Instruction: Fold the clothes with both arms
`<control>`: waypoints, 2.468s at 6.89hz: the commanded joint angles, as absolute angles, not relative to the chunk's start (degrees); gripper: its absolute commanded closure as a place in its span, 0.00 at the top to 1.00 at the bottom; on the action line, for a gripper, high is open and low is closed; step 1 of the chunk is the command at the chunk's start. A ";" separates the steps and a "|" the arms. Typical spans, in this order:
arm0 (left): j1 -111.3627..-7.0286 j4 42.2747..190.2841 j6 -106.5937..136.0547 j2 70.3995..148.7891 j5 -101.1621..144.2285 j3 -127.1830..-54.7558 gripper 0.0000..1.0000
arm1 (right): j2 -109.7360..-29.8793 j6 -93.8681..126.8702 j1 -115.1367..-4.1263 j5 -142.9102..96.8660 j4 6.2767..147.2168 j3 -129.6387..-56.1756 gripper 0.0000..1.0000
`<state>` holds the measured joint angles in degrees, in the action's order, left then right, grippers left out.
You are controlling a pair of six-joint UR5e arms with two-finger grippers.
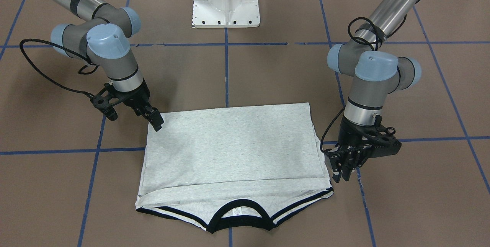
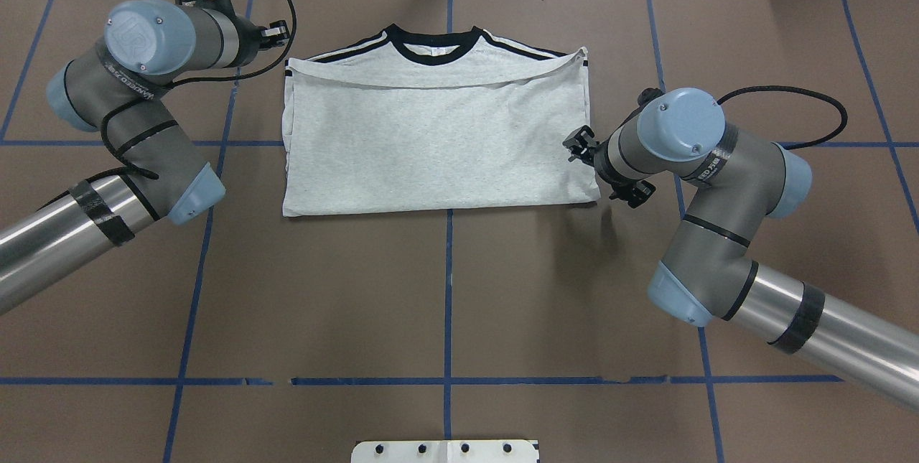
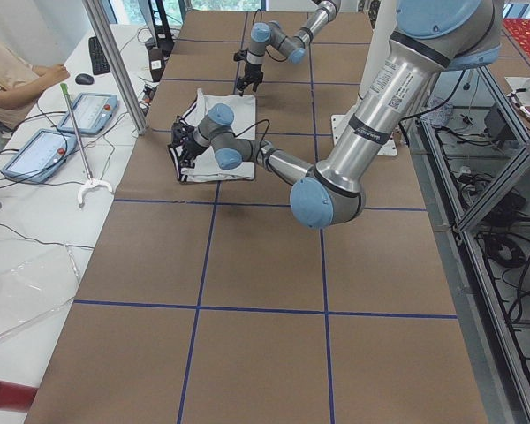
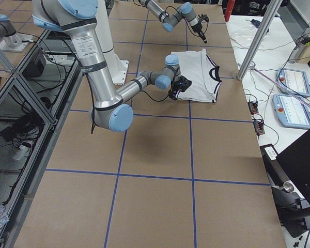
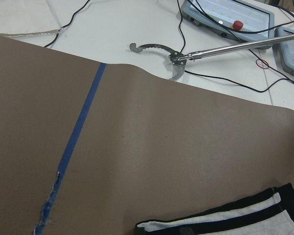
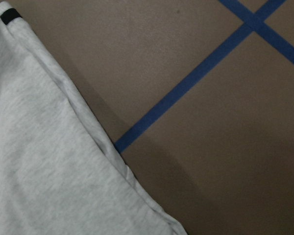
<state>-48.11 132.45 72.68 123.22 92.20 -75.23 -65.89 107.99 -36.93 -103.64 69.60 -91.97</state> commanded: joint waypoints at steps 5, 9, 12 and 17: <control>-48.16 132.36 72.69 123.14 92.20 -75.06 0.36 | -66.45 108.11 -36.82 -107.31 69.52 -92.46 0.00; -48.08 132.19 72.86 123.05 93.50 -76.54 0.37 | -72.74 108.19 -37.62 -110.13 72.05 -104.18 0.00; -47.64 131.75 76.34 119.38 104.62 -83.46 0.40 | -85.75 110.81 -31.59 -121.79 74.79 -121.86 0.00; -41.96 130.87 92.95 111.97 116.28 -99.93 0.47 | -94.03 112.76 -10.42 -122.71 74.62 -128.93 0.00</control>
<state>-45.09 130.84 88.48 112.47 115.63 -98.15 -91.67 112.75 -15.56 -123.47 74.64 -127.66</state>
